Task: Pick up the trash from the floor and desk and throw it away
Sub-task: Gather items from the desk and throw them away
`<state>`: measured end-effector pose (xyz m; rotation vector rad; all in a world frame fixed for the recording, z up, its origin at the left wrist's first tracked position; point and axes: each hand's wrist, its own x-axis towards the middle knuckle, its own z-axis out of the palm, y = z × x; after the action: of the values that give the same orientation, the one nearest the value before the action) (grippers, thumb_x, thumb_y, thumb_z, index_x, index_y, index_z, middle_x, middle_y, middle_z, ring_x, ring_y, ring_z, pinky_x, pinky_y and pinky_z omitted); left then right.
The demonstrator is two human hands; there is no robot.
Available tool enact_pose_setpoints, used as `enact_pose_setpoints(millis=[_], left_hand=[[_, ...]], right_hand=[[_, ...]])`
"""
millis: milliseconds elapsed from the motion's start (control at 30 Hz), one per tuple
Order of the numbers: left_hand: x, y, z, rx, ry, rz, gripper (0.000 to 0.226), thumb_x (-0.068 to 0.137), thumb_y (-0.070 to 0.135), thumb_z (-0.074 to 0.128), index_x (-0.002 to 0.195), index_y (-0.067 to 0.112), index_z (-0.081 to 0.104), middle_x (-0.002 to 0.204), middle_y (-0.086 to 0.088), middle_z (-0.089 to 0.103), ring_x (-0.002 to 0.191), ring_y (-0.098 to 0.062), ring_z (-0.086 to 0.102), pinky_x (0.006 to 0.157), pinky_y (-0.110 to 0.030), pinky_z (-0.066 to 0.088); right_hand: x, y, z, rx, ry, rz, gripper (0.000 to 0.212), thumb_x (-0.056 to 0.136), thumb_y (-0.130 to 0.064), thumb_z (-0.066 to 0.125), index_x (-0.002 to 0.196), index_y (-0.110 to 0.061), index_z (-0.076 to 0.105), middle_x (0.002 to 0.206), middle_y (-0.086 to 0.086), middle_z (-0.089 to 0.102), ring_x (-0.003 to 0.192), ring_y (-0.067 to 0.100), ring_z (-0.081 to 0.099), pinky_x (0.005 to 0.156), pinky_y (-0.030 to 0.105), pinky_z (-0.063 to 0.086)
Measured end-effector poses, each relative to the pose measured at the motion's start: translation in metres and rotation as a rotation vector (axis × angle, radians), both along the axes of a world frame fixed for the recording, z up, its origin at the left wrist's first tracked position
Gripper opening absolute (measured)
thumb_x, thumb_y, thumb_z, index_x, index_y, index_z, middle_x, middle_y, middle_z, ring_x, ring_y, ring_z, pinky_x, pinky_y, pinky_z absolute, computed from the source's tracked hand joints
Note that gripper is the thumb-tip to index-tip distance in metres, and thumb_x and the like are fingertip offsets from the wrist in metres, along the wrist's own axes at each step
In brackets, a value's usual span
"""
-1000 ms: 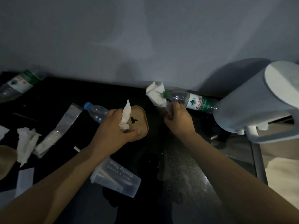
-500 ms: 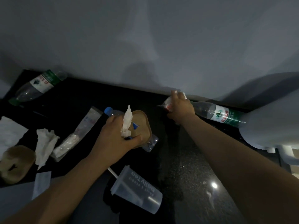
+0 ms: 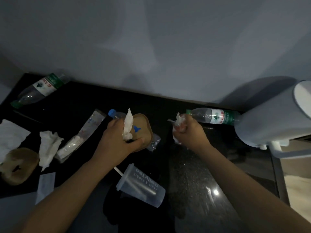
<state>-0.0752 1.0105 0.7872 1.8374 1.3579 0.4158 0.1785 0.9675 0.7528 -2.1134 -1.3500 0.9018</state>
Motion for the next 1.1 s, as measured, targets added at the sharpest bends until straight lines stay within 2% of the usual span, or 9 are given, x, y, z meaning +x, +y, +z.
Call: enact_pose_setpoints(millis=[100,200,367,533,667,800,867,1033,1100], left_hand=[[-0.003,-0.01,0.007,-0.024,-0.018,-0.003,0.055,0.069,0.042,0.075,0.113,0.016,0.055,0.113,-0.007,0.058,0.1,-0.018,0.06,0.086,-0.042,0.053],[-0.006,-0.021,0.015,-0.032,-0.04,-0.017,0.057,0.071,0.044,0.073,0.114,0.011,0.054,0.112,-0.011,0.057,0.099,-0.021,0.06,0.085,-0.043,0.053],[-0.006,-0.043,0.026,-0.025,-0.092,0.019,0.061,0.073,0.038,0.077,0.117,0.003,0.051,0.114,-0.016,0.056,0.097,-0.021,0.06,0.076,-0.028,0.051],[0.004,-0.061,0.032,-0.067,-0.171,0.021,0.059,0.07,0.041,0.078,0.117,0.015,0.052,0.117,-0.004,0.057,0.102,-0.014,0.059,0.078,-0.025,0.051],[0.024,-0.076,0.035,-0.072,-0.171,-0.038,0.052,0.066,0.044,0.078,0.104,0.02,0.051,0.107,0.003,0.056,0.089,-0.007,0.058,0.061,-0.014,0.042],[0.05,-0.094,0.042,-0.081,-0.191,-0.143,0.056,0.068,0.046,0.077,0.109,0.018,0.05,0.103,0.001,0.057,0.088,-0.011,0.059,0.062,-0.02,0.049],[0.064,-0.106,0.05,-0.101,-0.195,-0.189,0.063,0.068,0.049,0.075,0.117,0.02,0.049,0.109,0.002,0.056,0.094,-0.012,0.059,0.068,-0.027,0.054],[0.118,-0.151,0.075,-0.009,-0.215,-0.312,0.053,0.068,0.048,0.075,0.107,0.019,0.054,0.108,-0.001,0.058,0.092,-0.011,0.059,0.061,-0.017,0.043],[0.148,-0.178,0.09,0.011,-0.229,-0.385,0.052,0.067,0.048,0.075,0.106,0.02,0.055,0.108,-0.002,0.059,0.092,-0.012,0.06,0.064,-0.018,0.044]], right_hand=[[-0.01,-0.034,0.013,0.02,0.061,-0.042,0.051,0.076,-0.019,0.072,0.121,-0.024,0.049,0.11,-0.001,0.059,0.098,0.015,0.061,0.082,0.035,0.055],[-0.019,-0.065,0.024,0.062,0.111,-0.084,0.046,0.074,-0.022,0.074,0.111,-0.034,0.05,0.102,-0.008,0.061,0.09,0.007,0.062,0.074,0.027,0.055],[-0.03,-0.108,0.045,0.103,0.166,-0.242,0.05,0.073,-0.022,0.076,0.116,-0.033,0.052,0.098,-0.009,0.062,0.081,-0.001,0.063,0.057,0.01,0.046],[-0.041,-0.143,0.069,0.17,0.23,-0.411,0.044,0.074,-0.016,0.075,0.101,-0.042,0.053,0.093,-0.008,0.065,0.078,0.002,0.066,0.055,0.015,0.052],[-0.046,-0.175,0.084,0.234,0.24,-0.565,0.045,0.075,-0.016,0.075,0.098,-0.046,0.051,0.093,-0.007,0.066,0.077,-0.002,0.066,0.052,0.016,0.053],[-0.041,-0.214,0.1,0.273,0.191,-0.675,0.048,0.073,-0.021,0.076,0.093,-0.057,0.051,0.091,-0.009,0.068,0.077,0.002,0.068,0.061,0.024,0.057],[-0.034,-0.236,0.11,0.297,0.184,-0.721,0.045,0.073,-0.023,0.074,0.096,-0.053,0.052,0.092,-0.007,0.068,0.077,0.005,0.069,0.064,0.029,0.059],[-0.004,-0.301,0.138,0.407,0.145,-0.844,0.036,0.077,-0.02,0.073,0.101,-0.041,0.053,0.082,-0.007,0.07,0.069,-0.001,0.067,0.048,0.013,0.05],[0.011,-0.336,0.151,0.45,0.138,-0.892,0.033,0.078,-0.019,0.073,0.1,-0.037,0.055,0.08,-0.016,0.07,0.066,0.0,0.067,0.048,0.014,0.049]])
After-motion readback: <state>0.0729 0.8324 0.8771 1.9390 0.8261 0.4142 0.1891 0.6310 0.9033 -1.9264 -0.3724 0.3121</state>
